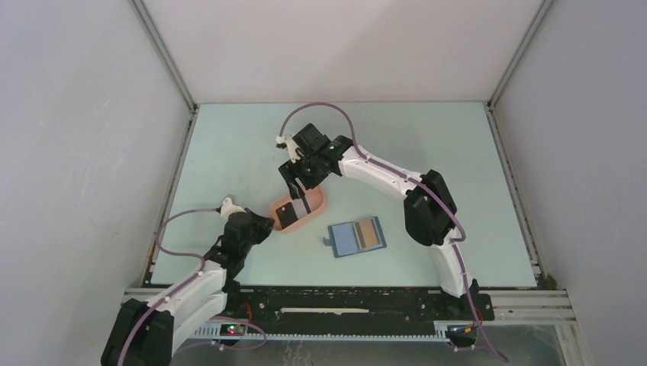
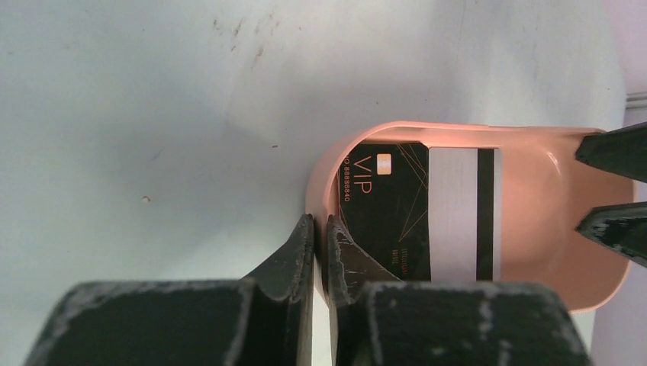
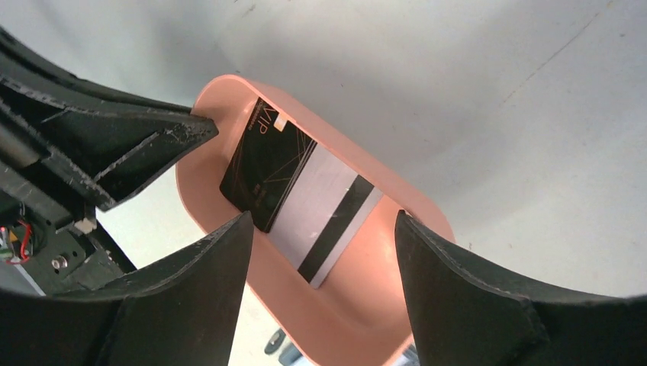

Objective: Put the credit cards into the card holder
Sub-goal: Pick up the credit card from the storage box.

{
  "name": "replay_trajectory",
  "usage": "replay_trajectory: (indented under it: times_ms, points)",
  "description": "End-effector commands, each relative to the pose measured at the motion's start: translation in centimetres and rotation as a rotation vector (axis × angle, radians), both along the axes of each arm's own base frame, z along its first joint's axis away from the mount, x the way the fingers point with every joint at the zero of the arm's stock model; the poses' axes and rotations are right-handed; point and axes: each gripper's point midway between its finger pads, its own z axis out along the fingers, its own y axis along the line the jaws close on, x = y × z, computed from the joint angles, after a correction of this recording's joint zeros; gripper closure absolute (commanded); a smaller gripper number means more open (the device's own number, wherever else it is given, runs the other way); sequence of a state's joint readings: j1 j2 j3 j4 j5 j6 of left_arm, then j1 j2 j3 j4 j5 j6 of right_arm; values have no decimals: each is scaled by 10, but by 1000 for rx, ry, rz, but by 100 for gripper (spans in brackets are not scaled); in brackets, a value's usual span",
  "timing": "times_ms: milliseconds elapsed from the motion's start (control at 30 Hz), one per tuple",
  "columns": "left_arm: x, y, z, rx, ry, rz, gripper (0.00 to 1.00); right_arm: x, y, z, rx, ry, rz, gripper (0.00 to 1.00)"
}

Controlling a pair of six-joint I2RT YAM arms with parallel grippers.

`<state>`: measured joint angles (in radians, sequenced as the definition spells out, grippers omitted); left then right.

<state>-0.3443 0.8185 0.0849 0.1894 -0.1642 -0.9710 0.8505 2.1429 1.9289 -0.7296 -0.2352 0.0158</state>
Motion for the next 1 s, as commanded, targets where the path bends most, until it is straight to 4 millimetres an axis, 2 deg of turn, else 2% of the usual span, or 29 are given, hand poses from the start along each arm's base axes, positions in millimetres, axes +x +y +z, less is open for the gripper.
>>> replay_trajectory:
  times_ms: [0,167,300,400,533,700,967]
  points:
    - [20,1,32,-8,-56,80,100,-1,12,-25,20,93,-70,22]
    - [18,-1,34,22,-31,100,100,-8,12,-45,0,167,-121,22]
    - [19,-1,38,52,-19,131,100,-4,7,-56,-46,131,-209,22]
    - [16,-1,33,84,20,141,100,-6,7,-63,-53,144,-225,21]
    - [16,-6,32,90,33,139,100,-12,6,-82,-68,201,-238,21]
    - [16,-8,34,109,32,143,100,-26,9,-96,-60,287,-231,21]
    - [16,-12,37,118,27,131,100,-57,30,-99,20,469,-176,22]
